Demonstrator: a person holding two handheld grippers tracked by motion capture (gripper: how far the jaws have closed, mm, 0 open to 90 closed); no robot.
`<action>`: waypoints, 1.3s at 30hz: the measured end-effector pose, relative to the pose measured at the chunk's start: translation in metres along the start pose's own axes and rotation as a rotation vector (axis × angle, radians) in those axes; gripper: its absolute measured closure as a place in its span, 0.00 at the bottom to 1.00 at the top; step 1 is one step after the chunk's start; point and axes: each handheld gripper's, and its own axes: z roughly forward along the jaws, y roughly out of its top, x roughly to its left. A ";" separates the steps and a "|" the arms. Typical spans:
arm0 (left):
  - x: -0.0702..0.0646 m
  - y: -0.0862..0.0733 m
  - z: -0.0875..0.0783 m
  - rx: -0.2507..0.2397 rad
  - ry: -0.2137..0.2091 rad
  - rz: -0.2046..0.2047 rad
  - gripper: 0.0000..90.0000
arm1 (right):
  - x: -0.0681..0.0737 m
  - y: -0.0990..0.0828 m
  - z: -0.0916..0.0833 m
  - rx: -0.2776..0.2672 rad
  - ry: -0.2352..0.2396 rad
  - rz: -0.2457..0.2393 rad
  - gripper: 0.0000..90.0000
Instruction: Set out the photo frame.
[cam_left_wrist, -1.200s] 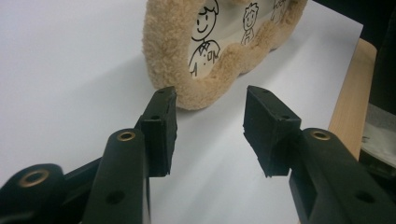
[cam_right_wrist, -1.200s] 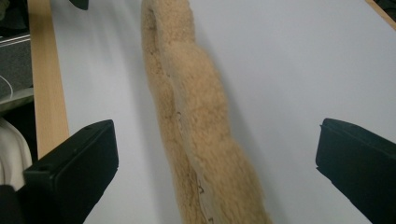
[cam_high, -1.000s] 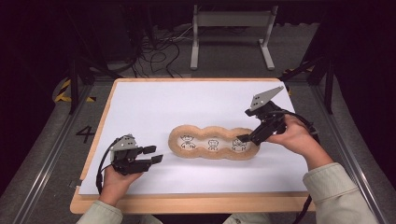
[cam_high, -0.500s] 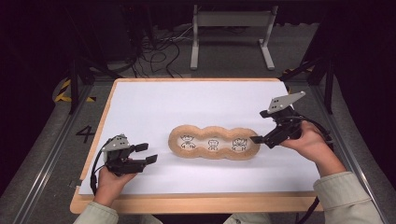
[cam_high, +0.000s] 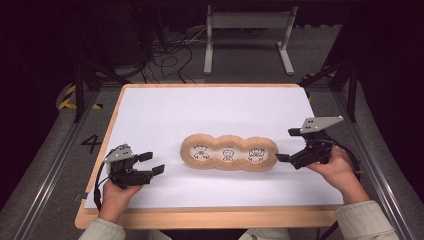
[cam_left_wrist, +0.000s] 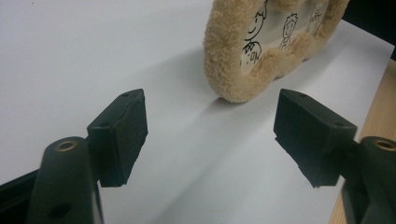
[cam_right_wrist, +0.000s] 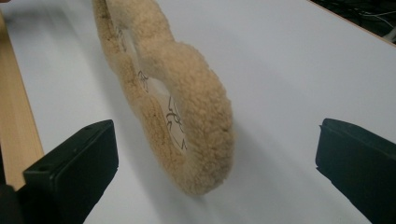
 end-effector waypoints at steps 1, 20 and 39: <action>0.000 -0.001 0.000 -0.001 -0.001 -0.002 0.29 | 0.000 -0.004 0.000 -0.009 -0.010 0.005 0.00; 0.004 -0.007 0.003 0.004 0.069 0.014 0.28 | -0.001 -0.063 0.004 -0.134 -0.137 0.172 0.00; 0.010 -0.013 0.011 0.021 0.122 0.019 0.26 | 0.000 -0.095 0.039 -0.021 -0.211 0.206 0.00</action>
